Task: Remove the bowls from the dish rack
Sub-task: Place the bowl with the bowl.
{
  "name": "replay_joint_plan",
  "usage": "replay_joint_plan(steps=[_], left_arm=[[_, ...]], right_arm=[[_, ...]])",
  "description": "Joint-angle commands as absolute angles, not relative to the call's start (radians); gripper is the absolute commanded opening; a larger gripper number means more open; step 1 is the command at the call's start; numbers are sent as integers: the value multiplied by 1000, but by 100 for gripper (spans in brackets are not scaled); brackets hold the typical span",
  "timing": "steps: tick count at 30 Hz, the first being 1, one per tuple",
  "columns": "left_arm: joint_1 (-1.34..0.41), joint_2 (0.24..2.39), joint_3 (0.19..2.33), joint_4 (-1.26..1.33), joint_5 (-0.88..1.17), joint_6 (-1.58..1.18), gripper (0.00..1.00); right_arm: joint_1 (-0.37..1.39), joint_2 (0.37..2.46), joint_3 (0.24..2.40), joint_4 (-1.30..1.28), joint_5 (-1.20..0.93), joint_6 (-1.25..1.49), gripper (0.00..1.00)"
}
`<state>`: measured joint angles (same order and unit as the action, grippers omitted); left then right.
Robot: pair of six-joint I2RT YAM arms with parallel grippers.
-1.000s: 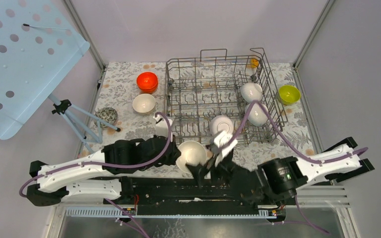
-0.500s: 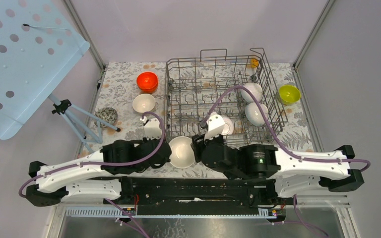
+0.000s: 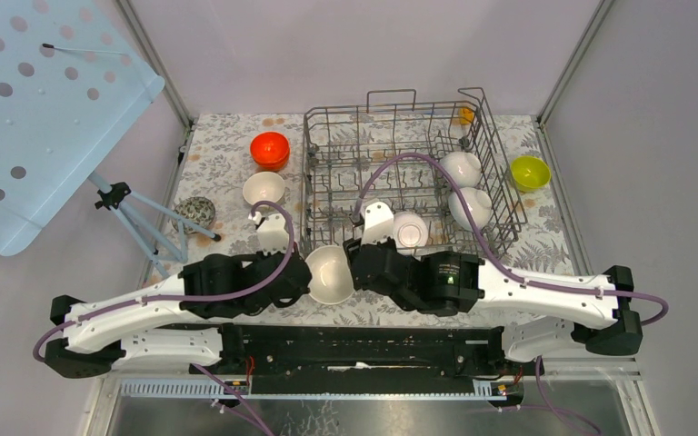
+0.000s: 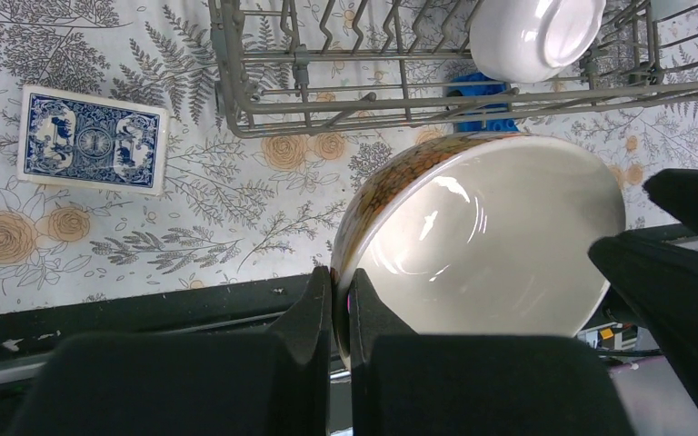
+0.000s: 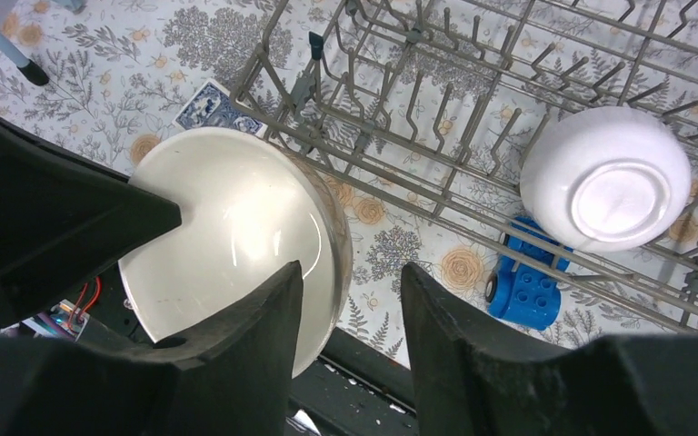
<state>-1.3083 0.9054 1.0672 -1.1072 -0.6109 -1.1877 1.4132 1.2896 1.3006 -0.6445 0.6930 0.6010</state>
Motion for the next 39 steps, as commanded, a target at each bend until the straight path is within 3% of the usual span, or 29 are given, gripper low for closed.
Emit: replay_joint_plan(steps=[1,5,10,16,18,22,23,39], left_arm=[[-1308,897,1125,-1048,-653,-1217,0],[-1308,895,1121,-1048,-658,-1216,0],[-1309,884,1114,-1046,-665,-1222,0],[-1308,873,1109,-1048,-676,-1209,0],[-1308,870,1105,-1050,-679,-1204,3],[-1308,874,1111,-1074,-689,-1198,35],[-1309,874,1115,-1082,-692,-1195,39],[-1308,923,1113,-1099,-632,-1109,47]], right_arm=[[1385,1305,1286,-585,625,591,49],[1381,1340,1296,-585,594,588,43],[1376,1359,1293,-587,593,594,28],[1376,1379,1315,-600,603,599,0],[1376,1382,1319,-600,603,598,0],[1376,1382,1329,-608,619,603,0],[1376,1381,1332,-609,622,604,0],[1371,1363,1341,-601,641,618,0]])
